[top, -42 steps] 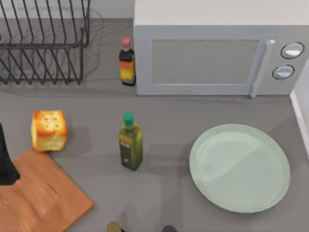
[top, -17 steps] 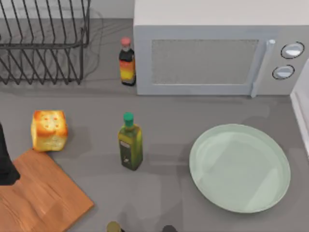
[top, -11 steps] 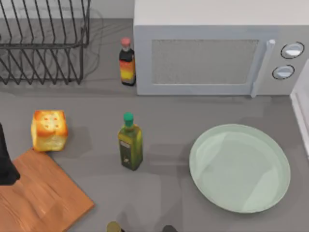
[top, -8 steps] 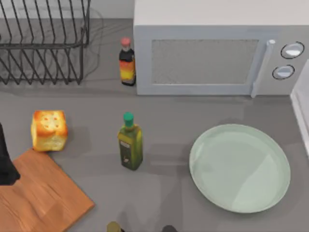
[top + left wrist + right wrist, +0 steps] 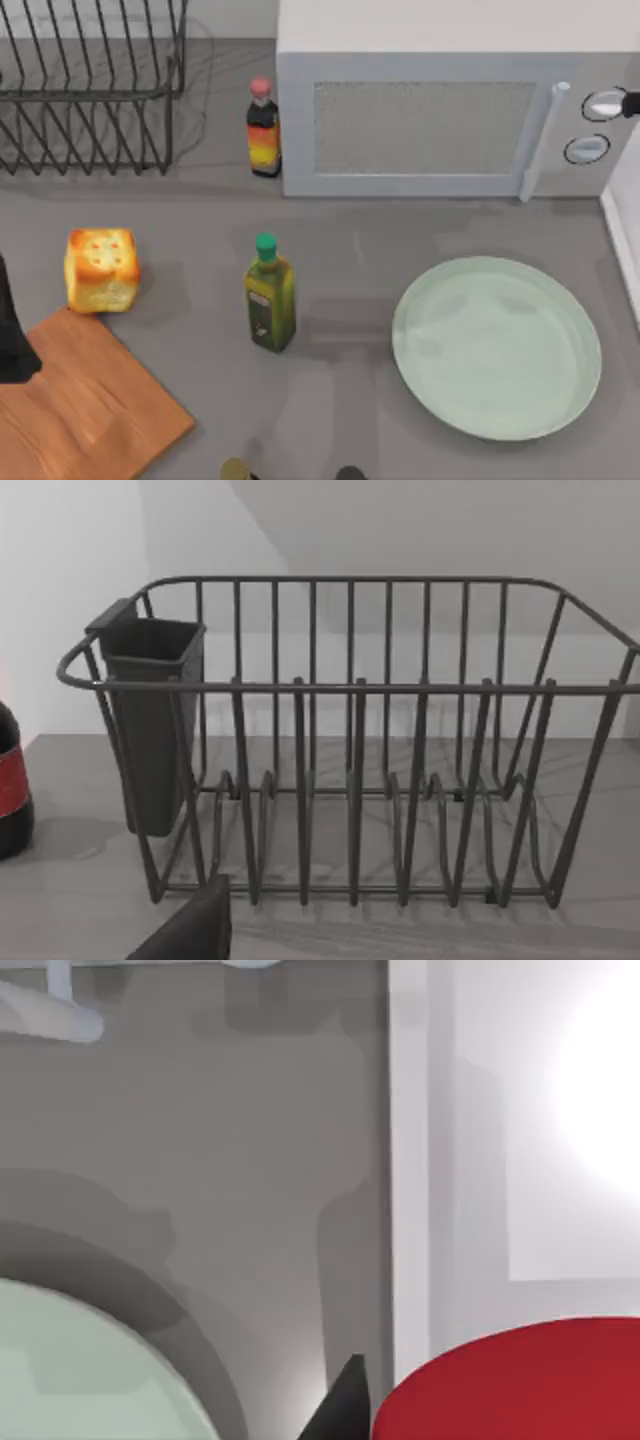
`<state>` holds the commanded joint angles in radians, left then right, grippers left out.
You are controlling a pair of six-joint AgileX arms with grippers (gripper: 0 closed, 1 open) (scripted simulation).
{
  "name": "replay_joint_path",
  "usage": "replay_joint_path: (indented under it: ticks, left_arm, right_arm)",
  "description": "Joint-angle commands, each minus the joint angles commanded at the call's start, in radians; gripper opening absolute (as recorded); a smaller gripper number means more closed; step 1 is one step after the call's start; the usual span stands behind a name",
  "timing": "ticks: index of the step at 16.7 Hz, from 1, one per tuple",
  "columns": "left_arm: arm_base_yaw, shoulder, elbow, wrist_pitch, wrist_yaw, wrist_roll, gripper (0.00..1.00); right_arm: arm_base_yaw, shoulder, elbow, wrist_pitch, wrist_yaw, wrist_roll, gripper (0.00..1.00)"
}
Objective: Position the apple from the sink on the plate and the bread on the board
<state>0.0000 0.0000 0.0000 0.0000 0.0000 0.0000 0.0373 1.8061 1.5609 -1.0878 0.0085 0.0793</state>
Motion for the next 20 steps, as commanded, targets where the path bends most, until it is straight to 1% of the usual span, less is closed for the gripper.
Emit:
replay_joint_path:
  ticks: [5, 10, 13, 18, 20]
  left_arm:
    - [0.0, 0.0, 0.0, 0.0, 0.0, 0.0, 1.0]
    - [0.0, 0.0, 0.0, 0.0, 0.0, 0.0, 1.0]
    - [0.0, 0.0, 0.0, 0.0, 0.0, 0.0, 1.0]
    - [0.0, 0.0, 0.0, 0.0, 0.0, 0.0, 1.0]
    - [0.0, 0.0, 0.0, 0.0, 0.0, 0.0, 1.0]
  right_arm:
    - [0.234, -0.074, -0.018, -0.078, -0.001, 0.226, 0.0]
    - [0.425, -0.028, -0.068, -0.123, -0.006, 0.402, 0.0]
    - [0.482, 0.005, -0.09, -0.134, -0.008, 0.454, 0.0]
    - [0.488, 0.009, -0.093, -0.135, -0.008, 0.46, 0.0]
    - [0.488, 0.009, -0.093, -0.135, -0.008, 0.46, 0.15]
